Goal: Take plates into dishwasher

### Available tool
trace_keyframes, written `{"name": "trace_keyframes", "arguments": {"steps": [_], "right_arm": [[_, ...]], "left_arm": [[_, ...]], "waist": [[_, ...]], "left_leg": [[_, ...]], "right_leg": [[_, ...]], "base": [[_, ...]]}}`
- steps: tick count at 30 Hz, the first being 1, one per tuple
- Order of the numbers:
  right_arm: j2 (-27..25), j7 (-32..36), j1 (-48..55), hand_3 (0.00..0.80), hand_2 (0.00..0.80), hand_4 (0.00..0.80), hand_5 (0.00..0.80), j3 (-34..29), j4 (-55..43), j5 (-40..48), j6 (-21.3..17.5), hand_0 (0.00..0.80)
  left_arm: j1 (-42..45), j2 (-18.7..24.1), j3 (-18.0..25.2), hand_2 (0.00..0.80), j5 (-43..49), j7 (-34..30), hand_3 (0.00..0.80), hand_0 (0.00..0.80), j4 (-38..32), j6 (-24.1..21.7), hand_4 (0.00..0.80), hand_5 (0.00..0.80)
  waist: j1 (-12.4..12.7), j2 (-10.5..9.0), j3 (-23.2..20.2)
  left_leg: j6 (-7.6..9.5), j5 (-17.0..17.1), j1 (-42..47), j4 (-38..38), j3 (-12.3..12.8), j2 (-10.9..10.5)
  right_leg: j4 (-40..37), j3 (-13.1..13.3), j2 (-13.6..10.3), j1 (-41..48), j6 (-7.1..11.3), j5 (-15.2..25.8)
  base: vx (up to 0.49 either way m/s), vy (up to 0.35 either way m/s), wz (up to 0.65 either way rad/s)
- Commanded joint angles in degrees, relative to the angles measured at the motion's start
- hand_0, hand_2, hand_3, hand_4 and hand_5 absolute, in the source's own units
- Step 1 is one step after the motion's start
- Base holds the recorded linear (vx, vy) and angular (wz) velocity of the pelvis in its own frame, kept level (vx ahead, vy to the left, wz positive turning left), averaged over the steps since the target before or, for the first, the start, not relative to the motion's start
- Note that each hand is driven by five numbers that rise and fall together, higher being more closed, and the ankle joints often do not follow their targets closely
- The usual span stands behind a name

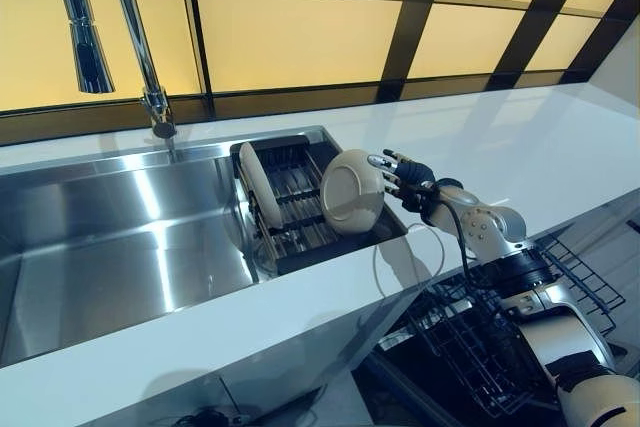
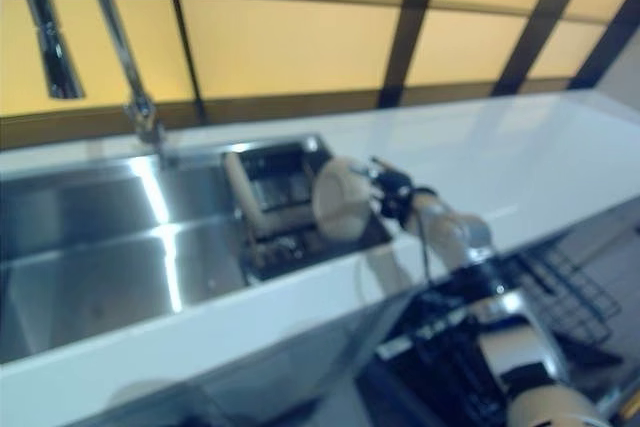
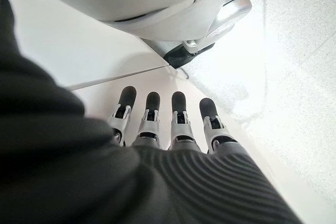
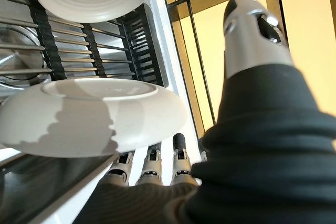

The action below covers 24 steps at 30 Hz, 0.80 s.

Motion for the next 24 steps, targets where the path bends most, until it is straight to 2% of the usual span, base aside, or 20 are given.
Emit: {"name": "trace_keyframes", "arguments": {"steps": [1, 14, 24], "right_arm": [[-1.61, -0.02, -9.28, 0.000, 0.000, 0.000, 0.000, 0.29, 2.74, 1.82, -1.56, 0.000], [-0.96, -0.52, -9.75, 0.000, 0.000, 0.000, 0.000, 0.60, 4.87, 0.43, -1.32, 0.000], [-0.47, -3.29, -9.84, 0.000, 0.000, 0.000, 0.000, 0.84, 5.68, -0.52, 0.89, 0.000]], "left_arm": [[-6.69, 0.72, -3.64, 0.000, 0.60, 0.21, 0.000, 0.000, 0.74, -0.21, 0.000, 0.000], [-6.82, 0.78, -4.16, 0.000, 0.35, 0.38, 0.000, 0.000, 0.27, -0.10, 0.000, 0.000], [-6.79, 0.65, -4.52, 0.000, 0.15, 0.37, 0.000, 0.000, 0.28, -0.14, 0.000, 0.000]], "waist": [[2.66, 1.63, 0.42], [2.76, 1.86, 0.90], [2.56, 2.06, 0.92]], "left_leg": [[3.50, -5.92, 2.51, 0.22, 0.21, -2.83], [3.71, -6.18, 2.86, 0.22, 0.13, -2.88], [3.85, -6.51, 3.24, 0.22, 0.12, -2.94]], "right_leg": [[9.70, 0.19, -3.42, -3.01, 3.28, 2.62], [10.99, 0.07, -3.85, -3.64, 3.35, 2.78], [11.99, 0.17, -4.22, -4.29, 3.49, 2.92]], "base": [[0.000, 0.000, 0.00], [0.001, -0.001, 0.00], [0.000, 0.000, 0.00]]}}
